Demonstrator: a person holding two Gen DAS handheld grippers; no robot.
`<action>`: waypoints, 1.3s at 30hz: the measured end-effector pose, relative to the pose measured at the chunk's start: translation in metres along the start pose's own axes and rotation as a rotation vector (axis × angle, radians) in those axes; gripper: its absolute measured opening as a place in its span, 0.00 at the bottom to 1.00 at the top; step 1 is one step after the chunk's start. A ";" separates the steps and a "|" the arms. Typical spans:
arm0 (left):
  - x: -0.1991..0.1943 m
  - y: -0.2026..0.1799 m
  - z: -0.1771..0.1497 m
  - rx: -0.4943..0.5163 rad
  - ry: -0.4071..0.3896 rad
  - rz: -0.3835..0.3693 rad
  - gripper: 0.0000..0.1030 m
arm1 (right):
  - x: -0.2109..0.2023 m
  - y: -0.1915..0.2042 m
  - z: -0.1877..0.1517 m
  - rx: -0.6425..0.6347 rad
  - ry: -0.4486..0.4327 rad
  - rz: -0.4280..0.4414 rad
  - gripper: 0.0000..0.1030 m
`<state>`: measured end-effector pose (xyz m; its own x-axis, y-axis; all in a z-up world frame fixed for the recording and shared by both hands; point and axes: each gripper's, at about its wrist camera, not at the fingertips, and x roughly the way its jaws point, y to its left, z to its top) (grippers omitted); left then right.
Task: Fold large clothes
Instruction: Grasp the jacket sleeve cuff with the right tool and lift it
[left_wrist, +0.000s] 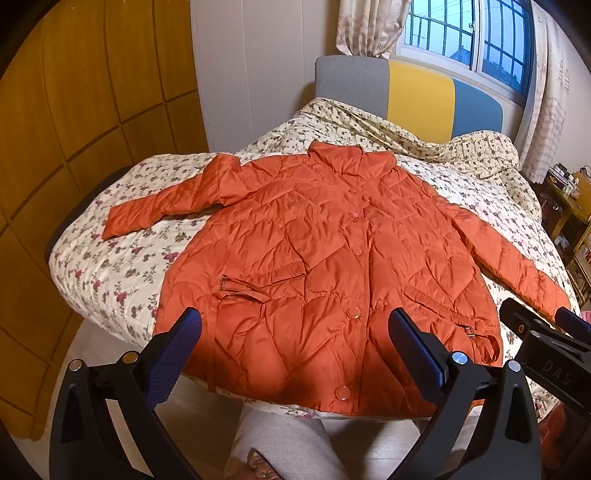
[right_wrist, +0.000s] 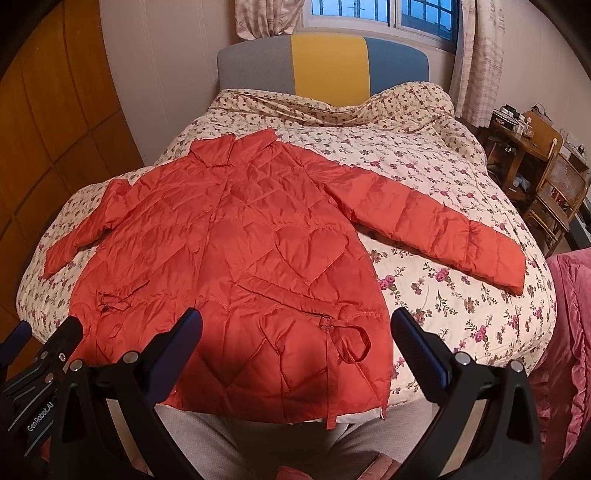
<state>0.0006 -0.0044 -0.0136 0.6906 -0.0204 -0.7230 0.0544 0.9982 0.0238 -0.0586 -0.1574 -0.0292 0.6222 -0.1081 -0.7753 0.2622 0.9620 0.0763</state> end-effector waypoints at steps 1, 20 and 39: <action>0.000 0.000 0.000 -0.001 0.001 0.000 0.97 | 0.000 0.000 0.000 0.000 0.000 0.000 0.98; 0.035 0.014 0.003 -0.040 0.078 -0.055 0.97 | 0.047 -0.021 0.005 -0.007 0.011 -0.015 0.98; 0.176 0.072 0.043 -0.120 0.072 0.058 0.97 | 0.181 -0.204 0.009 0.605 0.098 -0.037 0.98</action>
<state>0.1570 0.0613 -0.1101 0.6365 0.0368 -0.7704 -0.0736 0.9972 -0.0132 0.0072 -0.3755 -0.1800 0.5417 -0.0872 -0.8360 0.6724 0.6419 0.3687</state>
